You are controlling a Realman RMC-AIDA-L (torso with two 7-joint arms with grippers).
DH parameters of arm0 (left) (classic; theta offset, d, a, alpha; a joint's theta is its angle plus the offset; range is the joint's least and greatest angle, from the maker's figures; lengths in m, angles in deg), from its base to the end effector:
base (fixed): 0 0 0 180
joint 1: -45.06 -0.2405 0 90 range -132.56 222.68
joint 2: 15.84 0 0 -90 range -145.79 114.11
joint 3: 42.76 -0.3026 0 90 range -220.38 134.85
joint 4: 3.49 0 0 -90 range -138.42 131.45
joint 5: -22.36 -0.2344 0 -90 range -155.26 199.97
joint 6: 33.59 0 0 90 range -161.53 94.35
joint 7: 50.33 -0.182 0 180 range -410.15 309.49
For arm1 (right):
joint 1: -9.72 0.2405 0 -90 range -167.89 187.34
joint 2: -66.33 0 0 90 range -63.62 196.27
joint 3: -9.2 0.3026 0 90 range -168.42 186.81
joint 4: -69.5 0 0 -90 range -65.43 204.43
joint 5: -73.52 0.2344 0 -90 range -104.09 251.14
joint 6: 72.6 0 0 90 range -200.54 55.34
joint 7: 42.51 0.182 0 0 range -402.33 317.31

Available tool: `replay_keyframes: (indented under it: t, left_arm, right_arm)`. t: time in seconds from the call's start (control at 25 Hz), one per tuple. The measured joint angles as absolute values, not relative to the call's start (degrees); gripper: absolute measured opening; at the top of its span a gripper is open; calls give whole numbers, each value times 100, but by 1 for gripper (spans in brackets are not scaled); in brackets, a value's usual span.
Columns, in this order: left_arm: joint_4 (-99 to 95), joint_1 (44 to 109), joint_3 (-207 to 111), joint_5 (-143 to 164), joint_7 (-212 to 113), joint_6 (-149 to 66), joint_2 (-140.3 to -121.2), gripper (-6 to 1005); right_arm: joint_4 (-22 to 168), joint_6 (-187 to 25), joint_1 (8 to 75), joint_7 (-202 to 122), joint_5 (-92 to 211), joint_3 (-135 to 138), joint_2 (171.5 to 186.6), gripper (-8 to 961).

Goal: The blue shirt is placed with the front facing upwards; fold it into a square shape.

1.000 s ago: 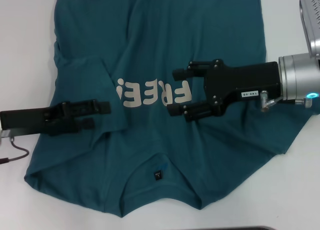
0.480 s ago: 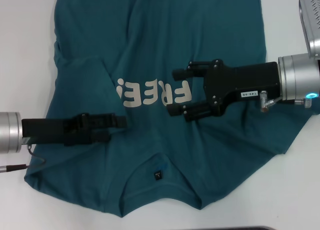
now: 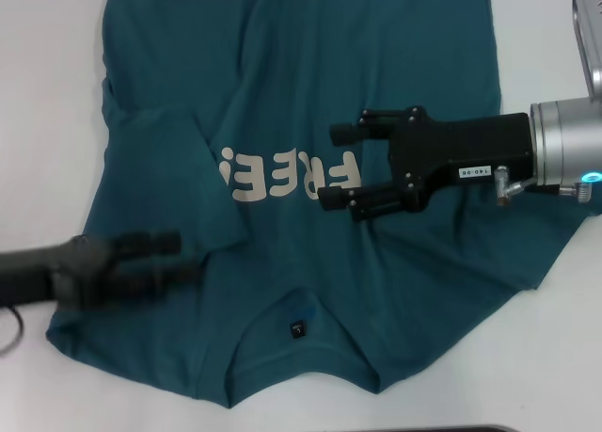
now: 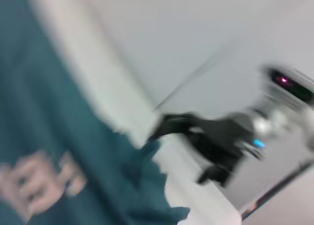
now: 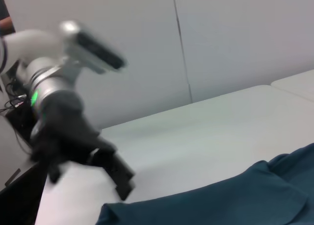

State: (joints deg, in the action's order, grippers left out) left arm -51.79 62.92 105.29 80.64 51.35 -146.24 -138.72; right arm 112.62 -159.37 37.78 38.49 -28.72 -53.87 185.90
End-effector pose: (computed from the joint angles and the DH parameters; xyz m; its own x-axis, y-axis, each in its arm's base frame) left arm -0.3234 0.2671 -0.0368 0.4995 0.7277 0.4701 0.7056 -0.6566 0.2666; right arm 0.2518 0.3659 -0.0929 0.8565 -0.2579 -0.4471 -0.3024 -0.9527 -0.0297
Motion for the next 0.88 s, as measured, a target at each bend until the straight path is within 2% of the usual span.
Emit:
replay_keyframes:
  t: [0.12, 0.32, 0.44, 0.56, 0.8, 0.88]
  left_arm:
    - [-4617, 5979, 10614, 8273, 2766, -14665, -13995, 947]
    - [-3617, 5843, 10649, 8495, 725, -14659, -13889, 947]
    - [-3527, 5838, 10628, 8474, 686, -14698, -13870, 947]
    - [-3522, 5897, 10752, 8504, 1464, -14673, -13832, 947]
    - [-3512, 6097, 10991, 8523, 3310, -14682, -13714, 947]
    - [-3512, 6134, 11058, 8530, 3448, -14681, -13721, 947]
  right_arm:
    - [11260, -15934, 3785, 3866, -2848, -5305, 18600, 923]
    - [10971, -15929, 3783, 3984, -2435, -4921, 18612, 920]
    - [10835, -15965, 3761, 4496, -2289, -4663, 18538, 918]
    - [11063, -15897, 3704, 5996, -2812, -4582, 18297, 916]
    - [11331, -16114, 3757, 8757, -4476, -3830, 17473, 912]
    - [11536, -16242, 3818, 9125, -5406, -3232, 17332, 910]
